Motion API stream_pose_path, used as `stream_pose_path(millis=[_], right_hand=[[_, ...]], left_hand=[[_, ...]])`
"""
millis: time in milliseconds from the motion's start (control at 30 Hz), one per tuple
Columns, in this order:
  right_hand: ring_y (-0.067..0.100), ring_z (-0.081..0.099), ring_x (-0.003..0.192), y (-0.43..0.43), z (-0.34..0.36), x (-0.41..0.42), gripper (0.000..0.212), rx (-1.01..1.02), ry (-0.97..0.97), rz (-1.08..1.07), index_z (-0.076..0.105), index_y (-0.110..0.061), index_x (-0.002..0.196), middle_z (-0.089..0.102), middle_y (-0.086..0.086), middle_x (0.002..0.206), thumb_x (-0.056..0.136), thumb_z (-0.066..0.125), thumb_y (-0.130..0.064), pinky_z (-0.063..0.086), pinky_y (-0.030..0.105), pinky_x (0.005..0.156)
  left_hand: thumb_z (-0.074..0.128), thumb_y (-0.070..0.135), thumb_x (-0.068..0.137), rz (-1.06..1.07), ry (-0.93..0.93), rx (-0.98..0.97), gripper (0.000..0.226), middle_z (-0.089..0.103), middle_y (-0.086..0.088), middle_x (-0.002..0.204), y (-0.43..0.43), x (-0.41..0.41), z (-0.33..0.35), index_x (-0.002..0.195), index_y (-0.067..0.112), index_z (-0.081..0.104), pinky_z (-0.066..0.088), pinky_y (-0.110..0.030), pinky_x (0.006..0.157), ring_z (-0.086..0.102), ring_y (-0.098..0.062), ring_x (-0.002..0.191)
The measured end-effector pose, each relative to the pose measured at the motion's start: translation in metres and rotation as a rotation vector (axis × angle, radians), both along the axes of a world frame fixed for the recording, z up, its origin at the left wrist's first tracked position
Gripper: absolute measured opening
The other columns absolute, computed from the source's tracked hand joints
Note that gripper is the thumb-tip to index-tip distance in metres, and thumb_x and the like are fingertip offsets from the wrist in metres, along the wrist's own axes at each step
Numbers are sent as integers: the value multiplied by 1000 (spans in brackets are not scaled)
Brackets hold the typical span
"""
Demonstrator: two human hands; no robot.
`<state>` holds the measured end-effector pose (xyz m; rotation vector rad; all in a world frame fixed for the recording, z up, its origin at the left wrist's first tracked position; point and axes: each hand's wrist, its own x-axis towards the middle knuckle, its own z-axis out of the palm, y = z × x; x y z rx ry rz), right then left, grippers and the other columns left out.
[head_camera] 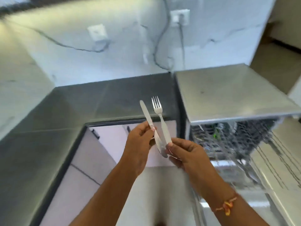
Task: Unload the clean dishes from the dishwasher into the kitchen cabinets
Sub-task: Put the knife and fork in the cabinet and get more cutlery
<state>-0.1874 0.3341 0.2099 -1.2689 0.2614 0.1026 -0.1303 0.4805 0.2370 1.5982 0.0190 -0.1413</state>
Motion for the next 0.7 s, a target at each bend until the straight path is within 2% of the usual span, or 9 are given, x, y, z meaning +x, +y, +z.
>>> stream_pose_path(millis=[67, 133, 300, 433, 600, 700], right_hand=[[19, 73, 96, 41, 26, 2, 18, 2, -36, 98, 74, -16, 109, 77, 2, 100, 94, 65, -20, 56, 29, 83], [19, 74, 92, 79, 48, 4, 17, -6, -65, 191, 74, -17, 106, 77, 2, 98, 93, 64, -21, 57, 27, 79], [15, 74, 86, 179, 96, 6, 18, -13, -134, 426, 76, -16, 106, 77, 3, 93, 91, 67, -21, 57, 24, 73], [16, 74, 87, 269, 136, -2, 23, 71, -229, 576, 75, -15, 109, 76, 10, 91, 86, 72, -17, 56, 26, 73], [21, 75, 86, 375, 194, -17, 24, 136, -369, 678, 75, -14, 104, 77, 11, 89, 80, 75, -13, 56, 27, 66], [19, 74, 84, 425, 232, -23, 20, 177, -481, 734, 74, -15, 103, 77, 9, 88, 84, 72, -9, 59, 28, 72]], left_hand=[[51, 22, 101, 140, -56, 5, 21, 72, 4, 106, 48, -13, 23, 117, 21, 65, 56, -38, 94, 70, -19, 101], [54, 17, 99, 257, -115, -34, 22, 74, 4, 104, 88, -28, 46, 117, 21, 66, 55, -38, 95, 70, -16, 100], [60, 9, 95, 512, -247, -143, 22, 75, -4, 103, 188, -76, 99, 114, 17, 68, 56, -36, 91, 71, -24, 100], [62, 4, 93, 680, -371, -186, 23, 75, -6, 103, 272, -116, 140, 107, 18, 72, 54, -29, 89, 69, -17, 96], [63, 2, 92, 828, -546, -14, 28, 74, -11, 101, 363, -160, 200, 111, 20, 72, 53, -38, 96, 69, -29, 100], [63, 2, 91, 891, -606, 132, 27, 76, -5, 96, 408, -171, 238, 109, 21, 69, 57, -30, 89, 72, -19, 92]])
